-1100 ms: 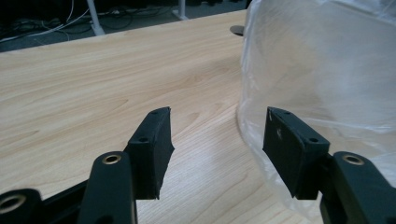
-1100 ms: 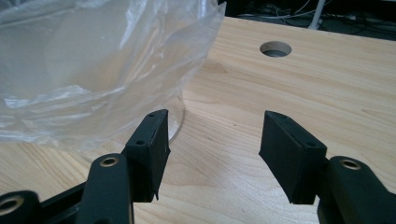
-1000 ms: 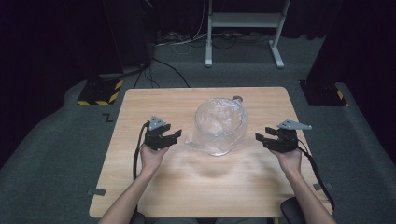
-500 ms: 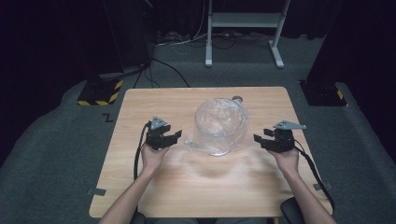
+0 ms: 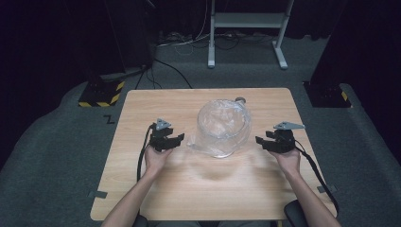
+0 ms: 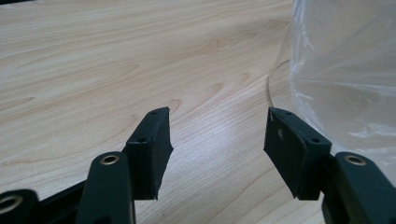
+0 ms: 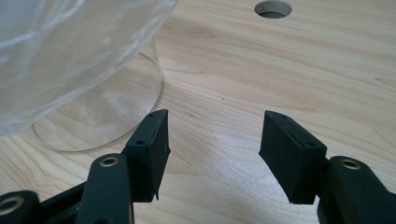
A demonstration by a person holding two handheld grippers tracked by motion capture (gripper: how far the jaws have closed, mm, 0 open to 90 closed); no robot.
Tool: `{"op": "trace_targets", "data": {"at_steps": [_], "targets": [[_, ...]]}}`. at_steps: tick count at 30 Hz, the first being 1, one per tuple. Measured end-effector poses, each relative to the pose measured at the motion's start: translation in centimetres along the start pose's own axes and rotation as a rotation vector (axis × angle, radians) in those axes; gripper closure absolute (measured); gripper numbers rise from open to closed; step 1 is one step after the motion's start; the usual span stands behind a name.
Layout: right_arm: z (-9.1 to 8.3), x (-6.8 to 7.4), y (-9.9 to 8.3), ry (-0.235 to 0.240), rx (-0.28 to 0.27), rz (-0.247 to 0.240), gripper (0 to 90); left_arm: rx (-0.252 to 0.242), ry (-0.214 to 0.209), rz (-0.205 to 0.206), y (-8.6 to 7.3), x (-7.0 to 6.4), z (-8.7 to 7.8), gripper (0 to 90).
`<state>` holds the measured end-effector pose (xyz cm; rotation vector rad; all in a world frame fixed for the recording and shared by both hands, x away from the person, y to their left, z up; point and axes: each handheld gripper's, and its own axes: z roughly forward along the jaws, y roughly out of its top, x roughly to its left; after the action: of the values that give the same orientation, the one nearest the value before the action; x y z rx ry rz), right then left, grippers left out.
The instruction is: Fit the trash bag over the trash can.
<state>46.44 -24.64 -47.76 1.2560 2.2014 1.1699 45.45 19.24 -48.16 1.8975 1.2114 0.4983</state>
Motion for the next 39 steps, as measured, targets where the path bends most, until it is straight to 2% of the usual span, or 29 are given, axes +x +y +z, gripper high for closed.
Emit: {"op": "trace_targets", "data": {"at_steps": [9,20,25,32,39], "targets": [[1.0,-0.5,-0.2,-0.001,0.019,0.007,45.0,0.030,0.020,-0.028,-0.4,0.7,0.8,40.8],[2.1,-0.9,-0.9,-0.018,0.061,-0.006,46.8,0.057,0.047,-0.036,-0.9,1.4,1.6,40.4],[2.5,-1.3,-1.2,-0.052,0.081,-0.022,47.0,0.058,0.060,-0.033,-1.0,1.5,1.8,40.4],[3.1,-1.6,-1.3,-0.095,0.084,-0.021,47.5,0.074,0.103,-0.016,-1.3,1.8,2.3,39.0],[3.8,-1.8,-1.7,-0.125,0.120,-0.033,47.5,0.087,0.128,-0.036,-1.6,2.5,2.5,38.0]]}}
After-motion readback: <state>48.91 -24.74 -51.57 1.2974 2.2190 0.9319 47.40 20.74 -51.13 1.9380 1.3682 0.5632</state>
